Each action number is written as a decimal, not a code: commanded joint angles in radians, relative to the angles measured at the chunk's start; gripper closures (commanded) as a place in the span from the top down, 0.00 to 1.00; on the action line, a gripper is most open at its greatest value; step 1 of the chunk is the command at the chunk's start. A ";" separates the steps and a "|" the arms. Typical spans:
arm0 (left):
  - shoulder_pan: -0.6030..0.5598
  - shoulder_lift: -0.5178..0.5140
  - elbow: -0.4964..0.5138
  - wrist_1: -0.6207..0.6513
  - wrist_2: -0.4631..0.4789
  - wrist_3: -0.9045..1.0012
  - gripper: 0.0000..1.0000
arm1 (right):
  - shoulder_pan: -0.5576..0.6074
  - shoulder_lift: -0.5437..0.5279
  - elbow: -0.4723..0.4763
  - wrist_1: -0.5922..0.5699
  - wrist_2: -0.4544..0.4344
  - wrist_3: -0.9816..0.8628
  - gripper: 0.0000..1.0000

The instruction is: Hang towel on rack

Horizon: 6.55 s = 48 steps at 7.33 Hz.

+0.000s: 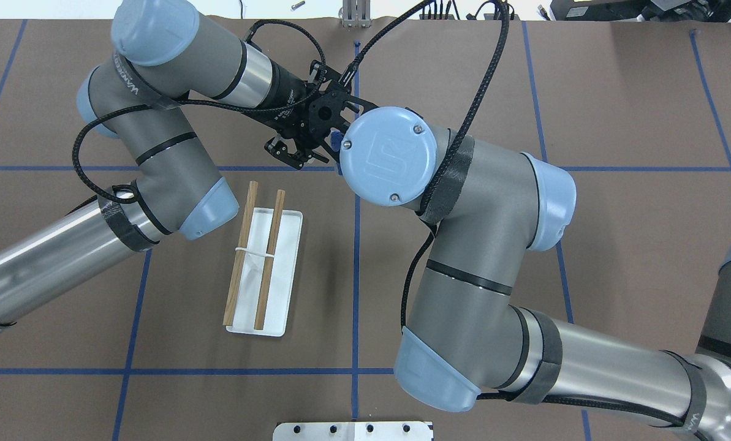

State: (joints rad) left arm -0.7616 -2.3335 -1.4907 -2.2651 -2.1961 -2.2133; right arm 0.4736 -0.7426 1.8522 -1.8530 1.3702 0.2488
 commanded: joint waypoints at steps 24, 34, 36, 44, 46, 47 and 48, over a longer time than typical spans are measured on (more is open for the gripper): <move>-0.013 0.454 -0.388 -0.033 -0.079 0.139 0.00 | 0.792 -0.257 -0.419 0.089 0.797 -0.422 1.00; -0.058 0.514 -0.275 -0.027 -0.012 0.403 0.97 | 0.939 -0.369 -0.418 0.061 0.814 -0.588 1.00; -0.083 0.514 -0.241 -0.022 0.012 0.470 0.97 | 0.959 -0.395 -0.418 0.054 0.811 -0.595 1.00; -0.515 0.575 -0.230 0.546 0.012 1.751 0.97 | 1.053 -0.624 -0.404 0.265 0.840 -0.407 1.00; -0.667 0.586 -0.227 0.739 0.010 2.112 0.98 | 1.051 -0.624 -0.406 0.261 0.891 -0.388 1.00; -0.718 0.604 -0.223 0.794 0.009 2.202 0.98 | 1.053 -0.621 -0.409 0.259 0.891 -0.388 1.00; -0.741 0.694 -0.209 0.791 0.009 2.209 0.98 | 1.053 -0.620 -0.407 0.256 0.900 -0.388 1.00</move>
State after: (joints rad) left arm -1.4524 -1.7151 -1.7122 -1.5098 -2.1868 -0.0754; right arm 1.5259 -1.3645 1.4450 -1.5935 2.2597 -0.1414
